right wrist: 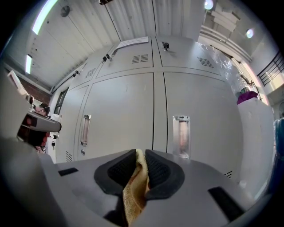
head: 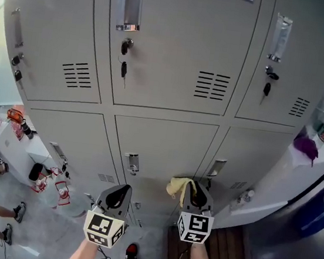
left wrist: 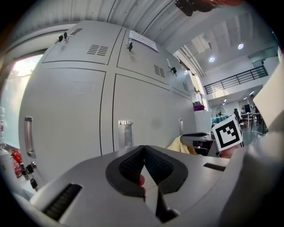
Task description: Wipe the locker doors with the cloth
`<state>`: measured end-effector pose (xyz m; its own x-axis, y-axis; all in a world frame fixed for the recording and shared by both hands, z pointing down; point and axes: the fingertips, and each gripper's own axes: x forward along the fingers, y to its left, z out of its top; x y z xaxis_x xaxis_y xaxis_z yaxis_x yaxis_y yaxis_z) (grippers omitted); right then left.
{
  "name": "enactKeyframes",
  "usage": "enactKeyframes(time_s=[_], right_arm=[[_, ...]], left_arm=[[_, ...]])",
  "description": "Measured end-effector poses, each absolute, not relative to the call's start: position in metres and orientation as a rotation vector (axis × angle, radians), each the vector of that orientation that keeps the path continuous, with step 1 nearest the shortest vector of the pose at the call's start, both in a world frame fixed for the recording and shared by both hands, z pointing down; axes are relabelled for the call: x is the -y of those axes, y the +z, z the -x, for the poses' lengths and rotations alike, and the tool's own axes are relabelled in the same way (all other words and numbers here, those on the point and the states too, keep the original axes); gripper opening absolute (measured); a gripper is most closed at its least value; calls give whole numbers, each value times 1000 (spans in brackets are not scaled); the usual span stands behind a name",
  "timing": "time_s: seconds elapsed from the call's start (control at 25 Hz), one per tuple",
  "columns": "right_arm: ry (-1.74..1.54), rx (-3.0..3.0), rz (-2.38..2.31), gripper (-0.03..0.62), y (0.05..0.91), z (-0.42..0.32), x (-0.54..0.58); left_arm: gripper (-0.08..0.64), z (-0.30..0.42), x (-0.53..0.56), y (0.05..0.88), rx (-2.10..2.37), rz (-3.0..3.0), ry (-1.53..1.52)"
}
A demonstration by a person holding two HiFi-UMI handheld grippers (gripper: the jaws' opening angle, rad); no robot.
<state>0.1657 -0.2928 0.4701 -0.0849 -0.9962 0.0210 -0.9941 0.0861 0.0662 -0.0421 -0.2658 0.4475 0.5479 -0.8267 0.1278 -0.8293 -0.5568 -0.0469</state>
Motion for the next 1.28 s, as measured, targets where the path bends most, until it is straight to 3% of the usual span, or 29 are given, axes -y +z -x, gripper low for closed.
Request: enactKeyframes(time_s=[0.52, 1.28], right_arm=[[-161, 2398, -2013, 72, 426, -147, 193], [-118, 2435, -1925, 72, 463, -139, 62]], left_arm=[[20, 47, 189, 434, 1533, -2744, 154], [20, 56, 75, 449, 1627, -2718, 179]])
